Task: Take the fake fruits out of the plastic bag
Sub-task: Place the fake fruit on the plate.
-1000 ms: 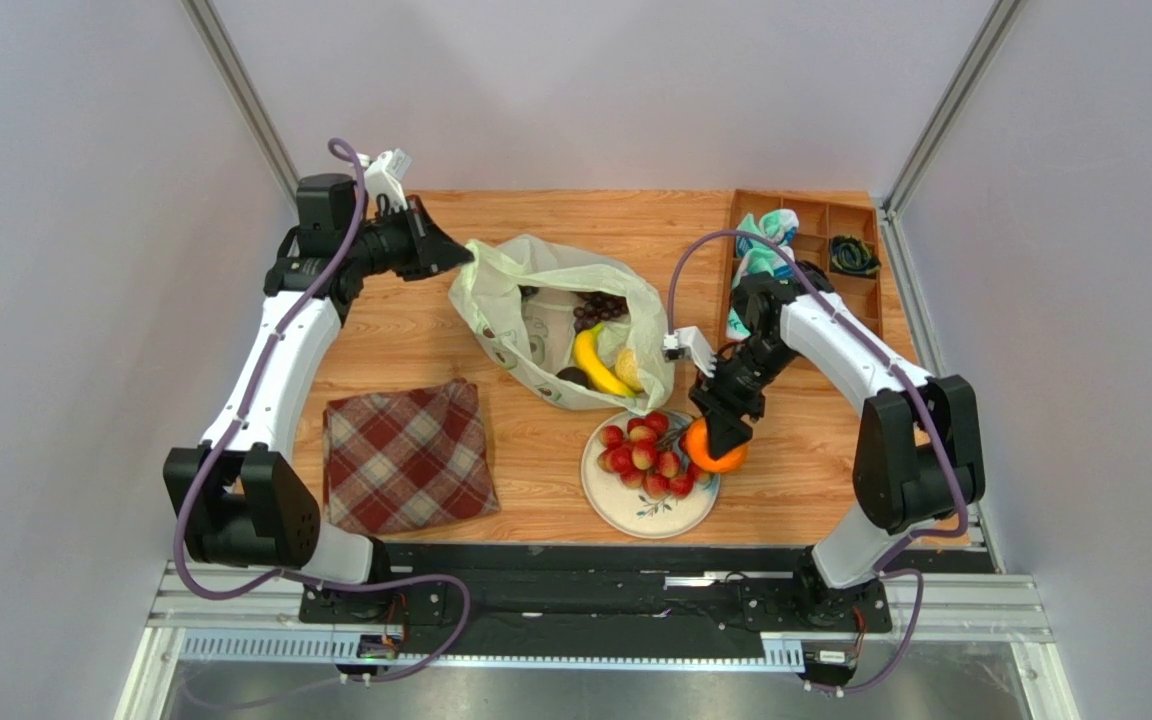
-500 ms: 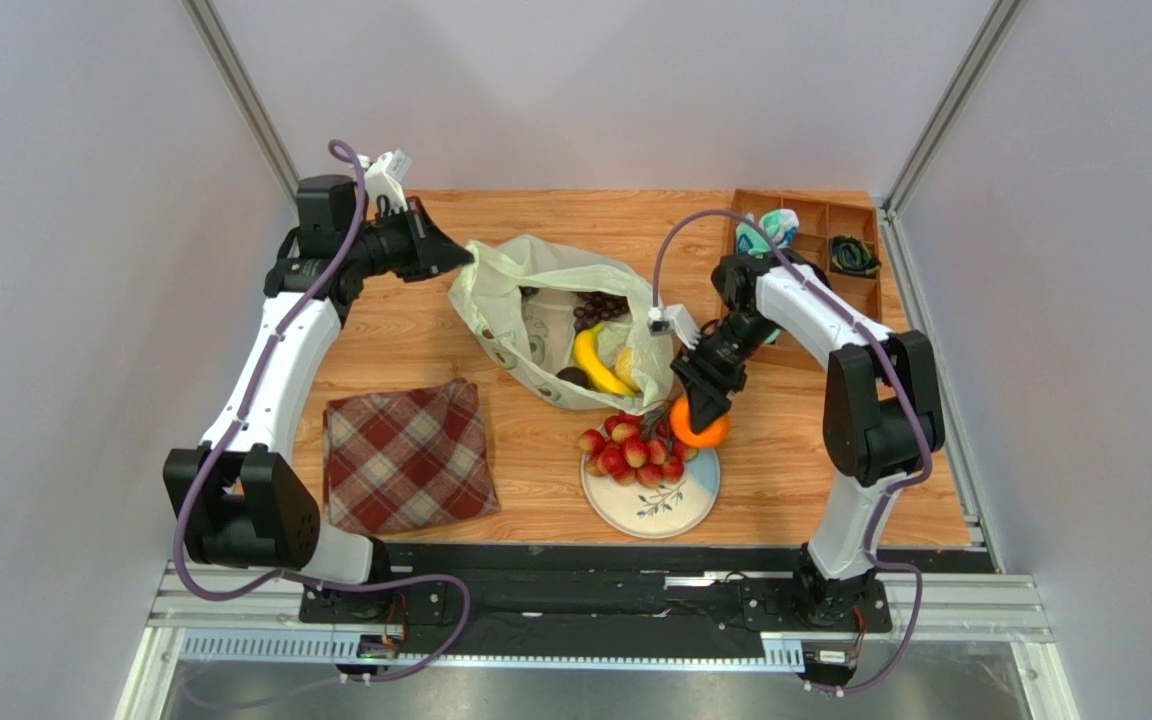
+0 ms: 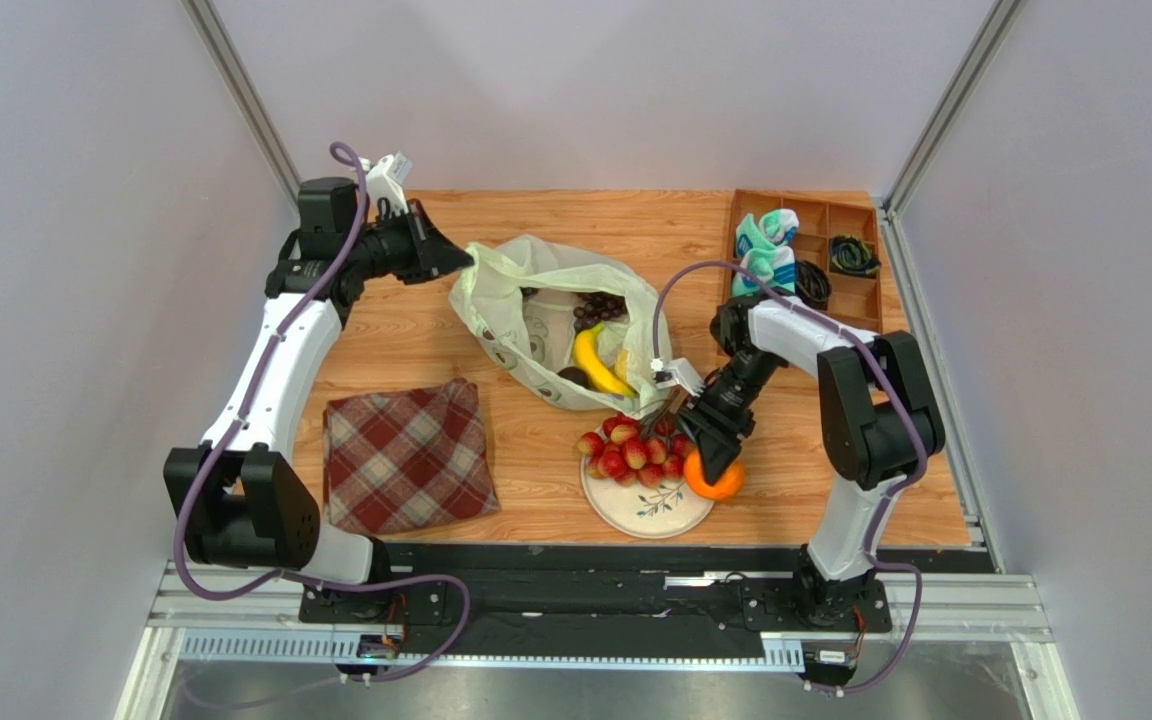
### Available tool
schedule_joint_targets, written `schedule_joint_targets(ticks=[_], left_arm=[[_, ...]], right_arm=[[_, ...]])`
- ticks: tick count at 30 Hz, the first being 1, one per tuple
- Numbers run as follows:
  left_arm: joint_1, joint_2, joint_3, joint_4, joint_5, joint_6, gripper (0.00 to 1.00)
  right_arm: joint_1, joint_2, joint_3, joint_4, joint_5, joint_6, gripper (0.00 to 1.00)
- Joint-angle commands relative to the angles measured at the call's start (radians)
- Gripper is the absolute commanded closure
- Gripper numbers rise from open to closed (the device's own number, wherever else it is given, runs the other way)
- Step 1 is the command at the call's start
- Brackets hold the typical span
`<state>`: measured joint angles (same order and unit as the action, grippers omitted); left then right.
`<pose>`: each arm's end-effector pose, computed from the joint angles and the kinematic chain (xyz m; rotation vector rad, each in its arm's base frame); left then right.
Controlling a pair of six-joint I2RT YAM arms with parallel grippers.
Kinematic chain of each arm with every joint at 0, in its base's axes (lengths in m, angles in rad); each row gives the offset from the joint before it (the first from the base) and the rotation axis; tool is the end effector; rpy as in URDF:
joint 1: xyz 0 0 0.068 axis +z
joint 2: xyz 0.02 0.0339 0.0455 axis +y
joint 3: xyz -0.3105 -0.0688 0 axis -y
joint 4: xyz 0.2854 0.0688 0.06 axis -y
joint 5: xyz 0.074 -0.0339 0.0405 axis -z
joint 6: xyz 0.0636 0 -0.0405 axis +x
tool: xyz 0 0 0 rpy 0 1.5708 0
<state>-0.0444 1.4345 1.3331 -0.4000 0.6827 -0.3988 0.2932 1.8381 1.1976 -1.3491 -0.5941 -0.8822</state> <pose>0.3738 -0.0568 0.3926 0.0631 2.0900 -0.9755 0.2914 0.1252 0.1748 1.3776 -2.3908 -0.9764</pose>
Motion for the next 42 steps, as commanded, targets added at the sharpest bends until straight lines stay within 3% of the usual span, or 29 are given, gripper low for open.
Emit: schedule_joint_targets(ticks=[1, 5, 6, 8, 9, 10, 15, 24, 26, 30, 34, 37, 38, 42], left_arm=[[-0.003, -0.019, 0.017, 0.017, 0.000, 0.020, 1.00], [-0.003, -0.013, 0.021, 0.003, -0.002, 0.028, 1.00], [-0.003, -0.011, 0.023, 0.004, -0.002, 0.028, 1.00], [-0.003, -0.009, 0.021, 0.003, -0.005, 0.029, 1.00], [-0.003, -0.009, 0.020, 0.003, -0.005, 0.032, 1.00], [-0.003, -0.009, 0.020, 0.003, -0.006, 0.034, 1.00], [-0.003, -0.003, 0.014, 0.003, -0.003, 0.035, 1.00], [-0.003, 0.027, 0.038, 0.029, 0.015, 0.009, 1.00], [-0.003, 0.023, 0.037, 0.024, 0.015, 0.008, 1.00], [-0.003, -0.026, -0.011, 0.027, 0.011, -0.003, 1.00], [-0.003, -0.092, -0.049, 0.032, 0.044, -0.024, 1.00], [-0.008, -0.112, -0.078, 0.030, 0.058, -0.037, 1.00], [-0.009, -0.117, -0.098, 0.030, 0.055, -0.035, 1.00], [-0.011, -0.151, -0.130, 0.026, 0.044, -0.034, 1.00]], right_arm=[[-0.005, 0.032, 0.031, -0.082, 0.002, 0.014, 0.71], [-0.005, 0.078, 0.106, -0.019, -0.036, 0.074, 0.57], [-0.005, 0.090, 0.117, -0.007, -0.044, 0.081, 0.42], [-0.005, 0.093, 0.135, 0.027, -0.074, 0.100, 0.35], [-0.003, 0.090, 0.137, 0.042, -0.084, 0.107, 0.13], [-0.003, 0.089, 0.138, 0.053, -0.090, 0.121, 0.00], [-0.011, 0.043, 0.146, -0.021, -0.116, 0.091, 0.00], [-0.054, -0.218, 0.163, -0.024, -0.041, 0.135, 0.00], [-0.063, -0.269, 0.200, 0.007, -0.032, 0.156, 0.00], [0.010, -0.370, 0.342, 0.283, -0.014, 0.355, 0.00], [0.135, -0.236, 0.601, 0.389, 0.118, 0.393, 0.11], [0.217, -0.142, 0.663, 0.450, 0.152, 0.333, 0.21], [0.233, -0.075, 0.683, 0.461, 0.158, 0.316, 0.29], [0.268, 0.108, 0.755, 0.463, 0.180, 0.292, 0.41]])
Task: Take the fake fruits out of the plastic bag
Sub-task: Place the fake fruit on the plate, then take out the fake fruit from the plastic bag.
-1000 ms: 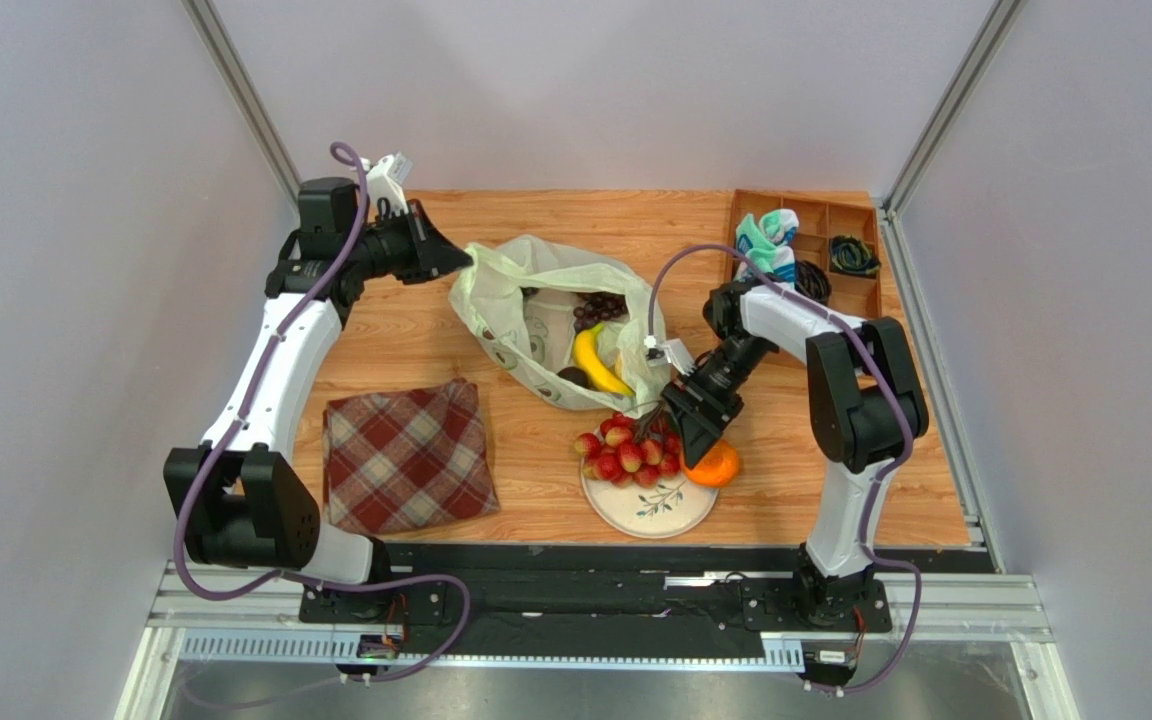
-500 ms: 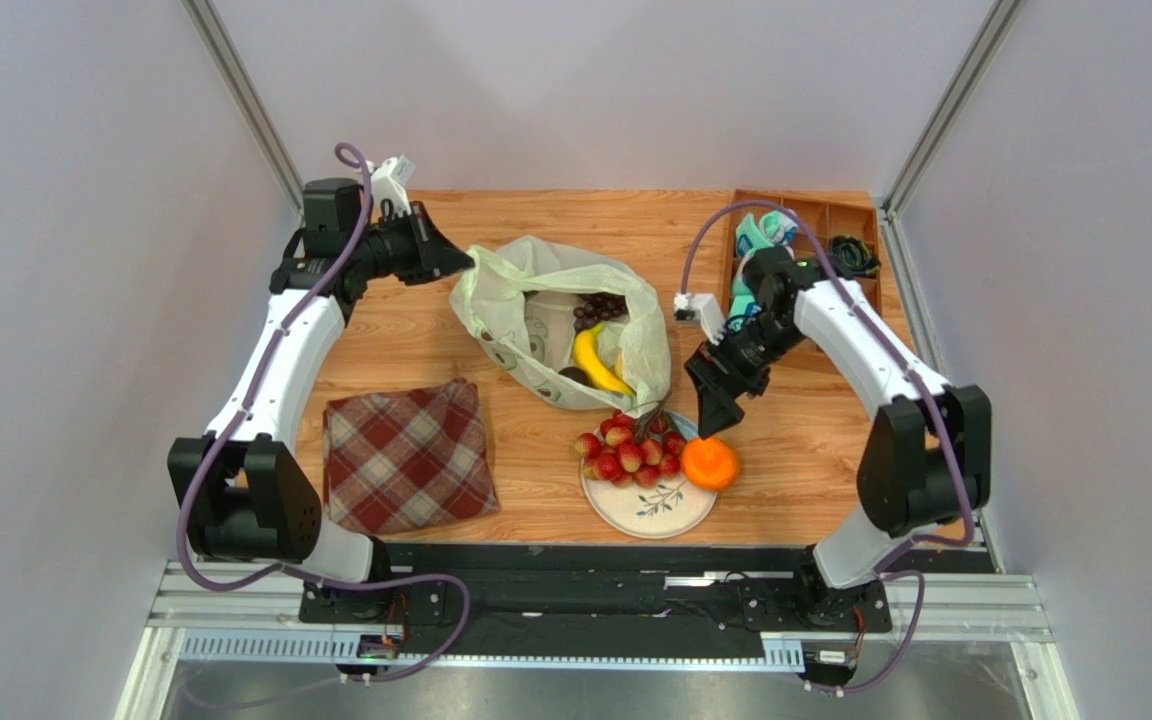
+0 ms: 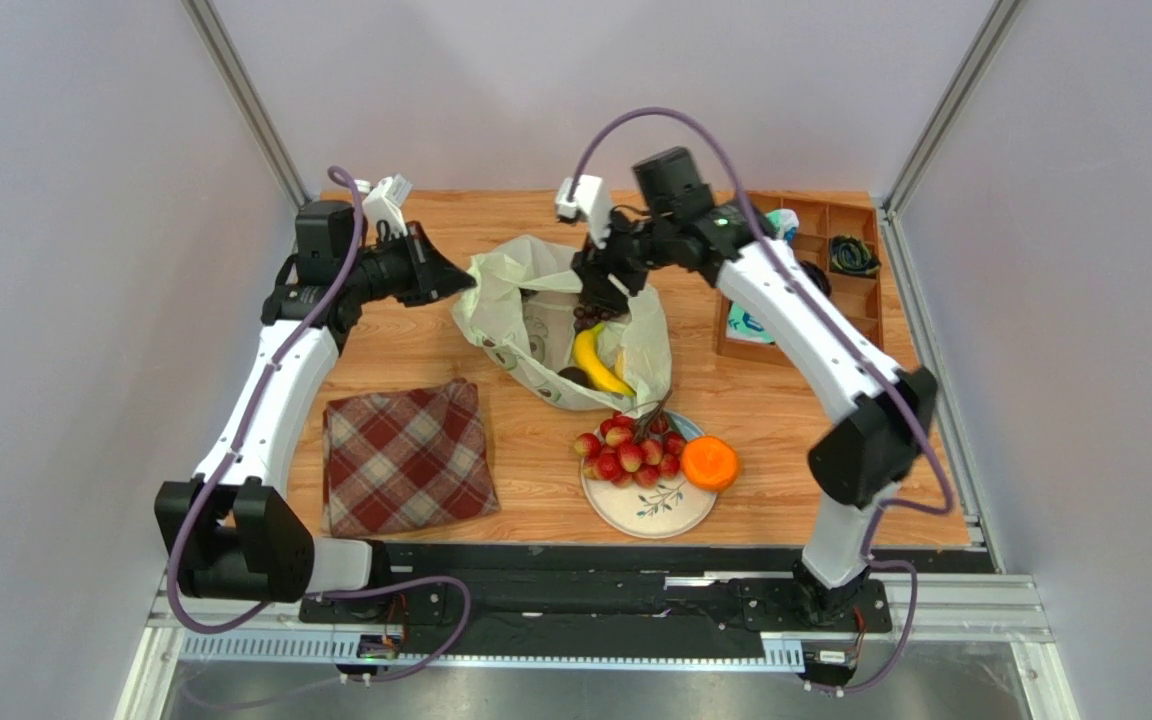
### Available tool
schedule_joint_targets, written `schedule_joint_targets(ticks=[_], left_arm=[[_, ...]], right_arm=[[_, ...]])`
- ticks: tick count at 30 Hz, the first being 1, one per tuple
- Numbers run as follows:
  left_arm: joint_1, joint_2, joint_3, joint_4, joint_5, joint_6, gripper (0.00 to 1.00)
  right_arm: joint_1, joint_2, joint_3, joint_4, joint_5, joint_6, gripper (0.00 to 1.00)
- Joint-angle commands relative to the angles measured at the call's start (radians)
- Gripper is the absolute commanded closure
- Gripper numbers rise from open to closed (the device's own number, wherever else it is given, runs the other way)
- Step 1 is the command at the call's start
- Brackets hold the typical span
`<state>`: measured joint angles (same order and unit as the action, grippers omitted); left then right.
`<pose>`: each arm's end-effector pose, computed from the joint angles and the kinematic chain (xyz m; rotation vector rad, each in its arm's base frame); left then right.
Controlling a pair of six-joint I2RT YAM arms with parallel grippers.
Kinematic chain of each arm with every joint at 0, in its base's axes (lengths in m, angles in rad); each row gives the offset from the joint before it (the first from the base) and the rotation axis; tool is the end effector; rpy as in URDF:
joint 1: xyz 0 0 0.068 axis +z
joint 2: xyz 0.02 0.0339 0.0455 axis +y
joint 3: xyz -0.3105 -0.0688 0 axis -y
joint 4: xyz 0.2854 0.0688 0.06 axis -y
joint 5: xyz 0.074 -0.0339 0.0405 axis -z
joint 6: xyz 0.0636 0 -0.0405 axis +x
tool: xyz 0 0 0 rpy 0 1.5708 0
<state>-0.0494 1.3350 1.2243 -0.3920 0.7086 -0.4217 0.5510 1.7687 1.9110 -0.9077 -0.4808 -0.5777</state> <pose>0.3424 -0.0584 0.3846 0.0612 2.0950 -1.0190 0.3672 0.2602 0.4275 -1.4194 1.7975 0.5454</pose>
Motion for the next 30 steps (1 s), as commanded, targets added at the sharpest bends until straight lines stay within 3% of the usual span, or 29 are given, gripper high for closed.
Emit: schedule_joint_targets(ticks=[1, 6, 10, 14, 21, 30], left_arm=[[-0.006, -0.068, -0.028, 0.013, 0.017, 0.000, 1.00], [-0.006, -0.134, -0.066, 0.005, -0.011, 0.023, 1.00], [-0.006, -0.168, -0.120, 0.033, -0.012, 0.011, 1.00], [-0.006, -0.165, -0.132, 0.041, -0.008, 0.004, 1.00], [-0.006, -0.151, -0.121, 0.050, -0.006, 0.001, 1.00], [-0.006, -0.131, -0.106, 0.044, -0.006, 0.001, 1.00]], right_arm=[[0.009, 0.216, 0.057, 0.006, 0.092, -0.016, 0.42], [0.010, 0.301, 0.019, -0.007, 0.250, -0.059, 0.41], [0.009, 0.281, -0.049, 0.006, 0.355, -0.065, 0.18], [0.012, 0.307, -0.052, -0.089, 0.386, -0.079, 0.11], [0.013, 0.365, -0.087, -0.161, 0.439, -0.082, 0.07], [0.015, 0.430, 0.037, -0.341, 0.432, -0.083, 0.11]])
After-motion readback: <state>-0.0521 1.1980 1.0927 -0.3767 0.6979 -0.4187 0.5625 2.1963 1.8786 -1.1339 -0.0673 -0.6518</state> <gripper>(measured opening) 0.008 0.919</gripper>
